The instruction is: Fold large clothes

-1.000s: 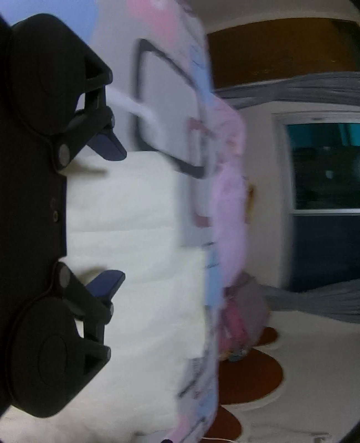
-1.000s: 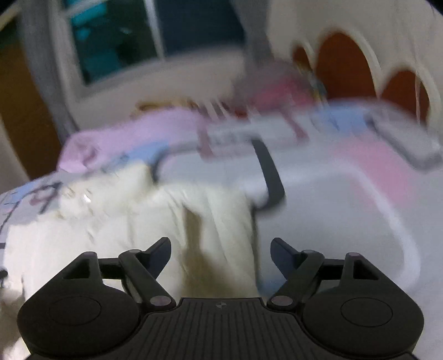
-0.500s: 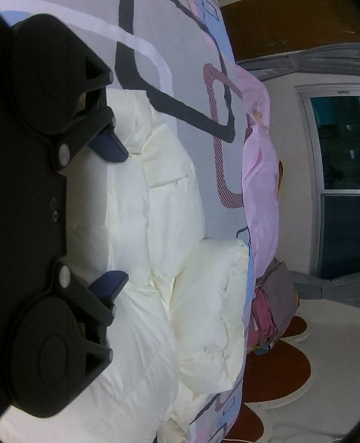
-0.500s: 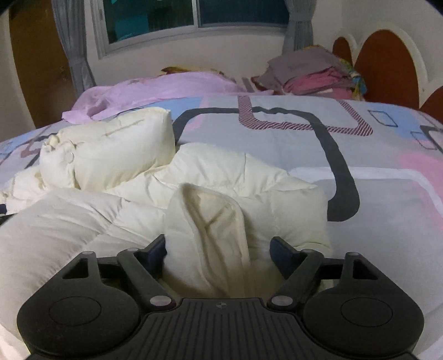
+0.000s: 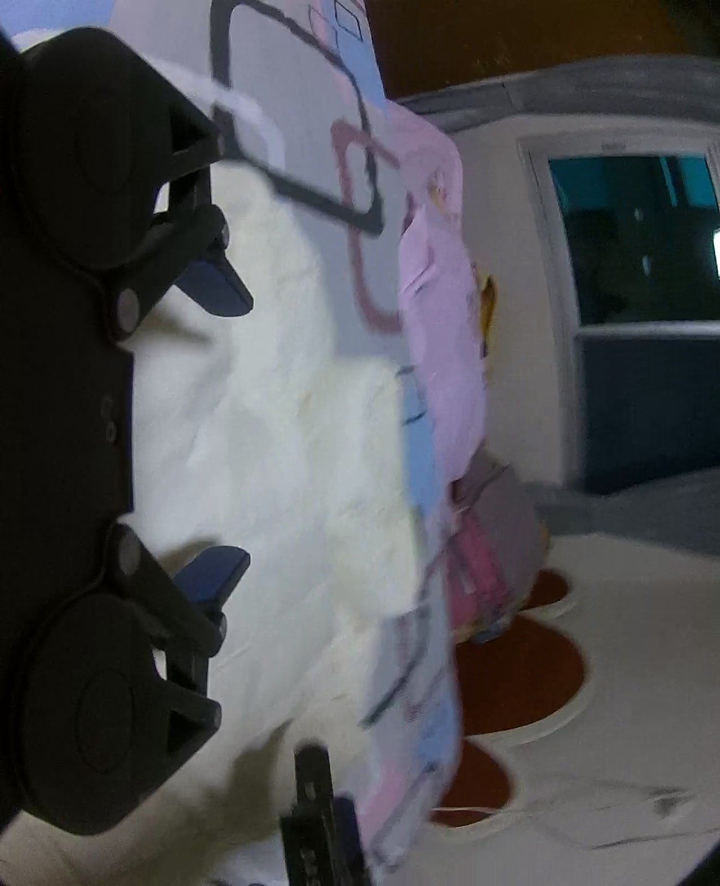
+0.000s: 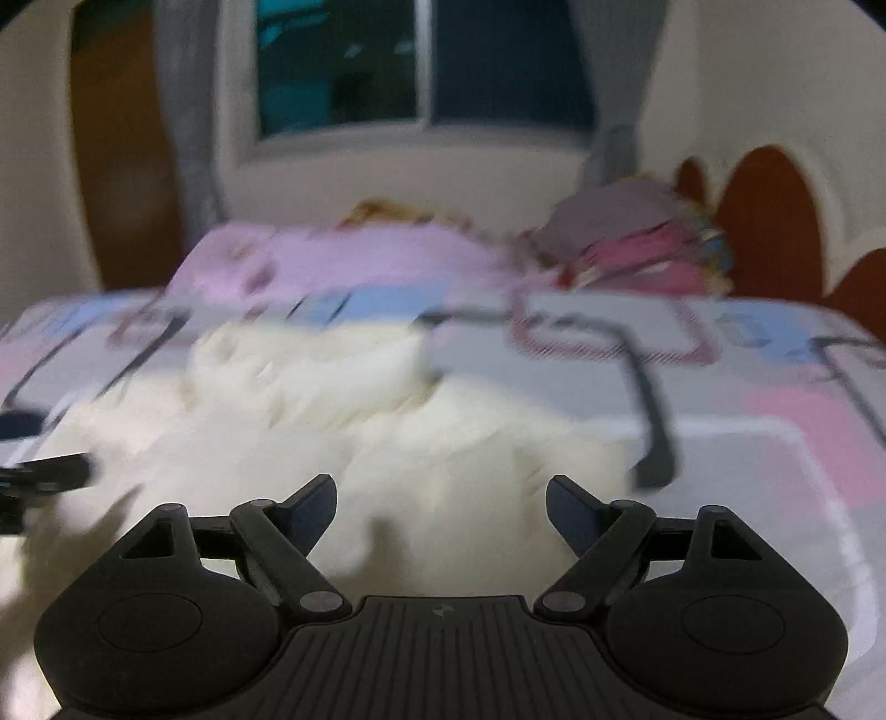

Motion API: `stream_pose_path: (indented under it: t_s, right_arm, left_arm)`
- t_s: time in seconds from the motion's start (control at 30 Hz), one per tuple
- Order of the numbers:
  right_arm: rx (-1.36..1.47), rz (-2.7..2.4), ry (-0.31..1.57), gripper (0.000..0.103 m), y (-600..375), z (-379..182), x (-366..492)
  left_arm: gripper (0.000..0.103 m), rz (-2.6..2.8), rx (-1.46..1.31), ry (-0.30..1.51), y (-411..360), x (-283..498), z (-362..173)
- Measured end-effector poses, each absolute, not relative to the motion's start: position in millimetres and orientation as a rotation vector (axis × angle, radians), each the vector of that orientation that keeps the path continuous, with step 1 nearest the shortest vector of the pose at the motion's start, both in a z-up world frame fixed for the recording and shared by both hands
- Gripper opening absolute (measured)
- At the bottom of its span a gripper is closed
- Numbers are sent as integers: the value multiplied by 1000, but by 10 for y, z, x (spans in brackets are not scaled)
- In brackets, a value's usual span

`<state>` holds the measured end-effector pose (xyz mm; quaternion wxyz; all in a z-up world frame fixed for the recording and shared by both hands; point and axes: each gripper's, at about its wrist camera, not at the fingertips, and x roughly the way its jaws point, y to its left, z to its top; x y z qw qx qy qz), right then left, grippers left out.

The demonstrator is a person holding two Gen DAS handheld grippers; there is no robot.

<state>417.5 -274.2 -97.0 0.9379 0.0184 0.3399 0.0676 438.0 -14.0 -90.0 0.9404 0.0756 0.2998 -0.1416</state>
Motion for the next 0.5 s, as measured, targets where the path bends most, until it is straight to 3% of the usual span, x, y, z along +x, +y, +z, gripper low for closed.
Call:
stream_pose_path:
  t_s: [0.1, 0.33, 0.43, 0.5]
  right_arm:
    - [21, 106, 760, 82, -2725, -1178, 4187]
    - [-7, 95, 818, 82, -2755, -1478, 4317]
    - [-9, 60, 796, 82, -2766, -1274, 4239]
    - [-9, 67, 698, 82, -2861, -1055, 3976]
  left_arm:
    - [84, -271, 220, 665, -264, 4344, -1105]
    - [95, -238, 194, 748, -83, 4434, -1395]
    - [86, -233, 205, 739, -55, 4350, -1216]
    - [90, -222, 212, 682, 72, 4178, -1060]
